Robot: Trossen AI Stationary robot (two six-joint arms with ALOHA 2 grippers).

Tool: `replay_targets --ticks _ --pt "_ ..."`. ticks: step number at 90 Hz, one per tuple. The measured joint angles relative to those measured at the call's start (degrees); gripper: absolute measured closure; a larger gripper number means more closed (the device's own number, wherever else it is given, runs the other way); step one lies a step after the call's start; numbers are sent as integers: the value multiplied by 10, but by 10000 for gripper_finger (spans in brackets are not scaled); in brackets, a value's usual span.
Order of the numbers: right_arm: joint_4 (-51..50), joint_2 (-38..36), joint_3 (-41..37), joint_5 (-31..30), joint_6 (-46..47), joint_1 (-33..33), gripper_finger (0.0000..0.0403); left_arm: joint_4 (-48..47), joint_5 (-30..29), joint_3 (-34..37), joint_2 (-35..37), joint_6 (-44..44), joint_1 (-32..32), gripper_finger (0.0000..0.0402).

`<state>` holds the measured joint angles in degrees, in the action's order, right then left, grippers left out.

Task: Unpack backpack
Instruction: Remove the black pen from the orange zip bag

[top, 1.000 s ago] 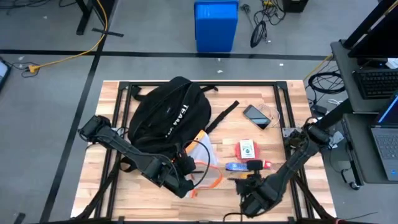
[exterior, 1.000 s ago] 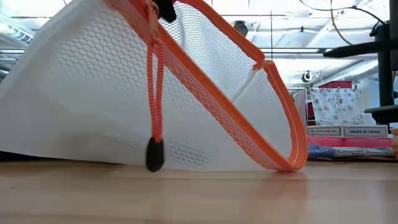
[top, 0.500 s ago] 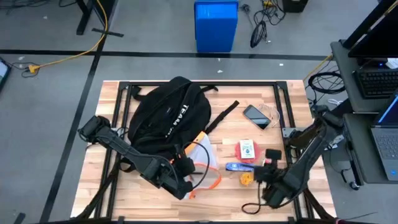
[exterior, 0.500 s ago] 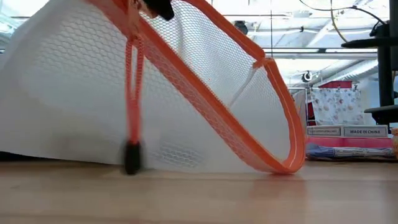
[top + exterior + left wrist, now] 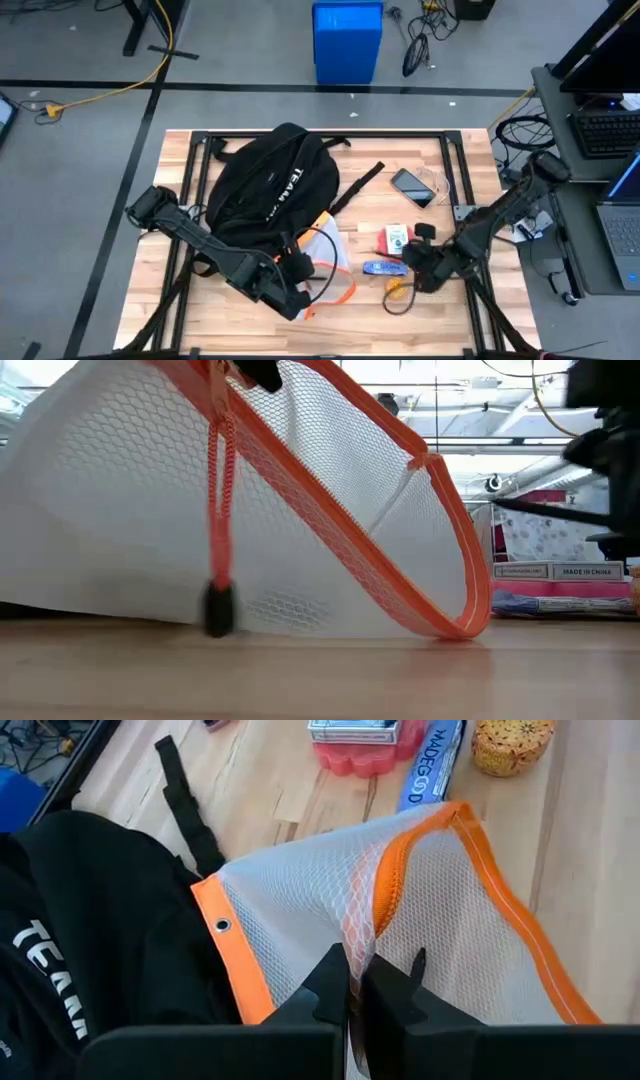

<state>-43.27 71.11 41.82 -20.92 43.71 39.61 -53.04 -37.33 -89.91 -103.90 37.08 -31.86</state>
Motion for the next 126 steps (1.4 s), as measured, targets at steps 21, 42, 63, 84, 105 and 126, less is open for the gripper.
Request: replay_targets --ticks 21,42,63,84,105,126 --pt "44 3 0 2 -51 -57 401 0 0 0 0 -2 3 402" --pt "30 3 0 1 -55 -73 398 0 -3 0 0 -1 3 402" --pt "-24 3 -4 0 -39 -92 397 1 -3 0 0 -1 4 402" --pt "-29 3 -19 2 -36 -99 397 3 -3 0 0 0 4 402" --pt "-36 4 -36 2 -23 -104 393 5 -3 0 0 0 4 402" --pt "-39 4 -36 5 -9 -104 353 6 -3 0 0 0 4 402"
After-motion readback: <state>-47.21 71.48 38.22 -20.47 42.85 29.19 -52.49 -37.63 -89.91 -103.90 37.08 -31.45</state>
